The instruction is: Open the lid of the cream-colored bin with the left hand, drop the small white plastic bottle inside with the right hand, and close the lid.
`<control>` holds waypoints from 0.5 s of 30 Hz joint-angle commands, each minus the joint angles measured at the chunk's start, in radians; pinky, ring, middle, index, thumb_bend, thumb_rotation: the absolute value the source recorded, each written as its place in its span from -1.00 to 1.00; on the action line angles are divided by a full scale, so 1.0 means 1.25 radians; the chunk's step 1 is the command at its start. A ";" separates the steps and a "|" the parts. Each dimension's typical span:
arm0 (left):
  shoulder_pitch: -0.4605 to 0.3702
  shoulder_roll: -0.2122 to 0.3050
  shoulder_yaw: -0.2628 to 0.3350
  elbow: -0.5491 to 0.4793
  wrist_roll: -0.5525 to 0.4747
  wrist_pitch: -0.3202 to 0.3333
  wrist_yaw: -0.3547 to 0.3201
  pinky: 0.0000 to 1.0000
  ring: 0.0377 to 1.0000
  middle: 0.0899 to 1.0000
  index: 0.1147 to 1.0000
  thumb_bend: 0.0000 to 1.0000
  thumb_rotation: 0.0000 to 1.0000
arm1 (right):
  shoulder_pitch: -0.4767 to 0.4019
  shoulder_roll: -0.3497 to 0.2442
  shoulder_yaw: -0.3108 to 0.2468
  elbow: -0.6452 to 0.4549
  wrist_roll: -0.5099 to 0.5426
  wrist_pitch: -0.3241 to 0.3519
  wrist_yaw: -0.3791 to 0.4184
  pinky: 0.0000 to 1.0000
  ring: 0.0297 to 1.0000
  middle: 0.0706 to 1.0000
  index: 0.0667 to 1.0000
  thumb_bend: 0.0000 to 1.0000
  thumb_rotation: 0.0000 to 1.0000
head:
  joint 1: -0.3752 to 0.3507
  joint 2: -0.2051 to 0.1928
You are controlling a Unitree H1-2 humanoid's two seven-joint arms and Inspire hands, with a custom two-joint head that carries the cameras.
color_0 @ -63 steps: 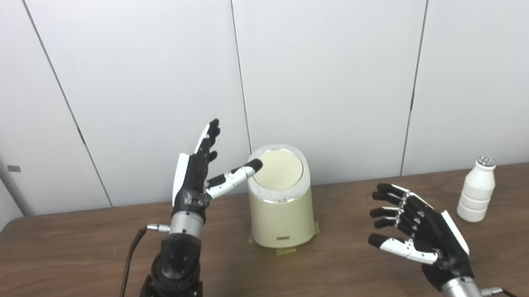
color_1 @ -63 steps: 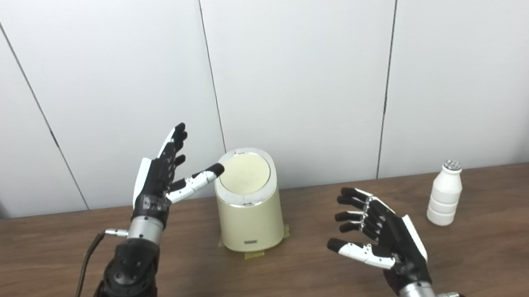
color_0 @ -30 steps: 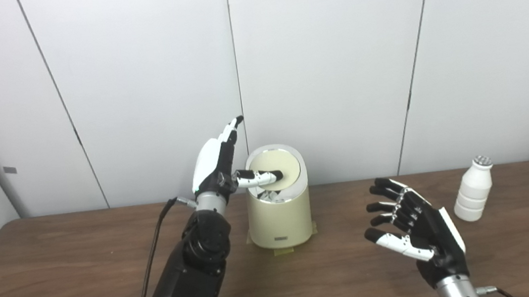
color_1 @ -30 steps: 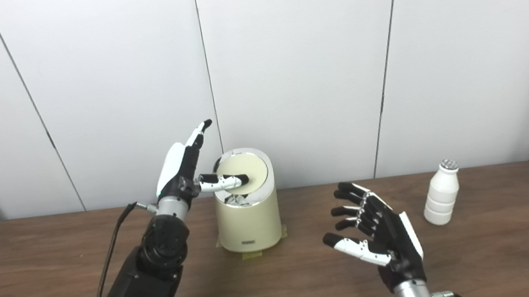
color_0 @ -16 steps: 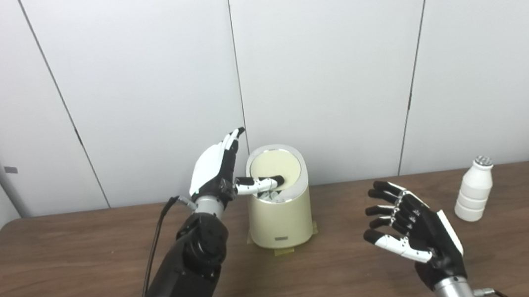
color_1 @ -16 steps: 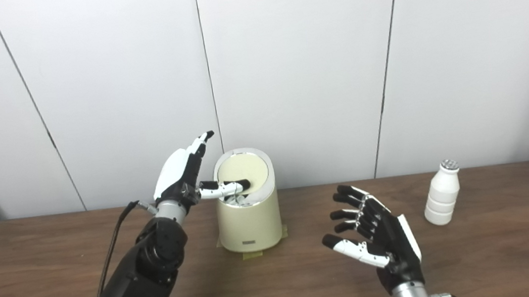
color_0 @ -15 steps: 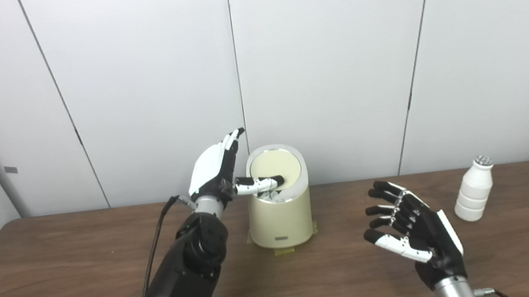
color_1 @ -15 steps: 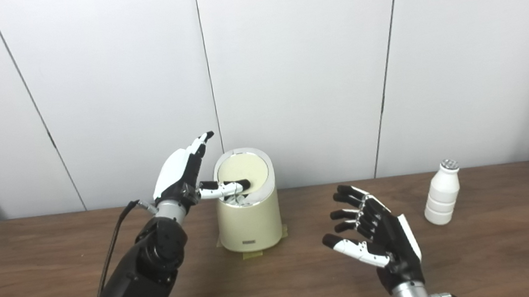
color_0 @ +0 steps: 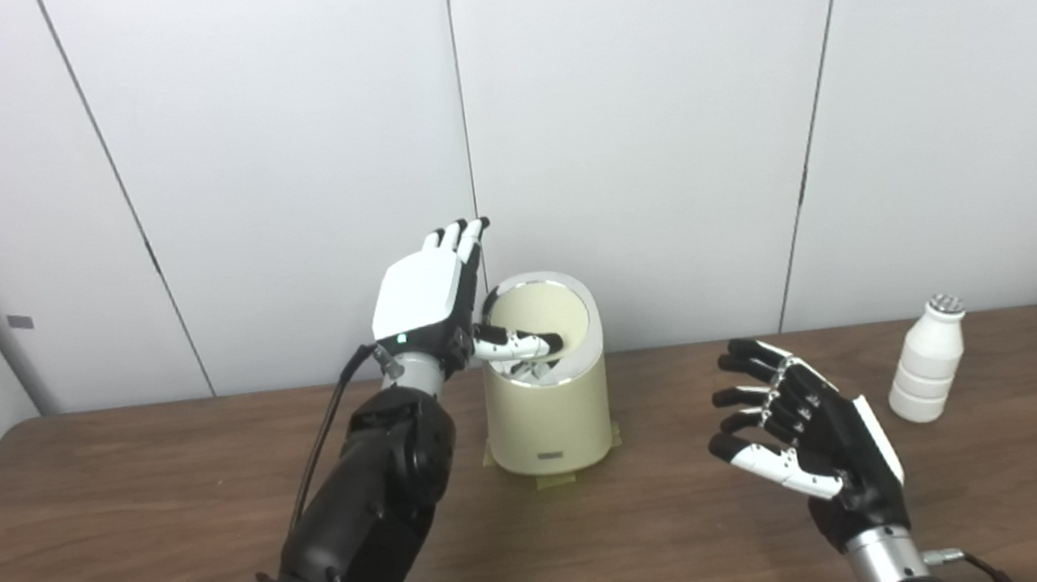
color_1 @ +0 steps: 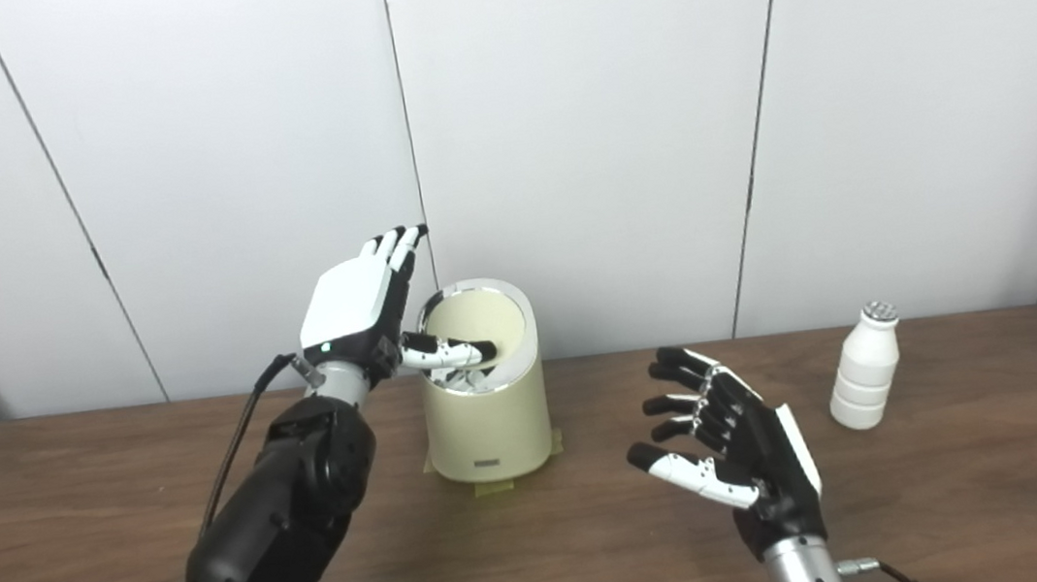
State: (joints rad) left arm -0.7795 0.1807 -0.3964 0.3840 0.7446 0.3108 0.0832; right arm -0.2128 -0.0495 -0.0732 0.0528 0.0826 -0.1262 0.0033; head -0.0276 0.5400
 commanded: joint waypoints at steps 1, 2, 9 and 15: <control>0.004 -0.002 0.052 -0.046 -0.050 -0.034 0.029 0.88 0.99 1.00 1.00 0.64 -0.68 | -0.031 0.001 -0.002 -0.029 0.002 -0.018 -0.001 -0.01 0.23 0.46 0.43 0.68 -0.55 | -0.002 0.001; 0.017 -0.011 0.084 -0.068 -0.082 -0.062 0.047 0.83 0.97 0.99 1.00 0.62 -0.66 | -0.031 -0.001 -0.002 -0.023 0.001 -0.023 0.000 -0.01 0.24 0.46 0.44 0.68 -0.54 | -0.002 0.001; 0.141 -0.086 0.271 -0.257 -0.299 -0.186 0.100 0.40 0.65 0.70 0.76 0.48 -0.50 | -0.036 -0.005 -0.005 -0.013 0.009 -0.027 0.003 0.01 0.24 0.46 0.44 0.70 -0.54 | 0.001 -0.001; 0.271 -0.099 0.332 -0.429 -0.422 -0.121 0.035 0.35 0.56 0.61 0.66 0.42 -0.44 | -0.039 -0.010 -0.007 -0.009 0.015 -0.023 0.004 0.01 0.26 0.46 0.44 0.69 -0.54 | 0.008 0.002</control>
State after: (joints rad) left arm -0.4249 0.0556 0.0098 -0.1187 0.2352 0.1543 0.1386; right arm -0.2181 -0.0535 -0.0768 0.0600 0.0951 -0.1265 0.0023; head -0.0184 0.5430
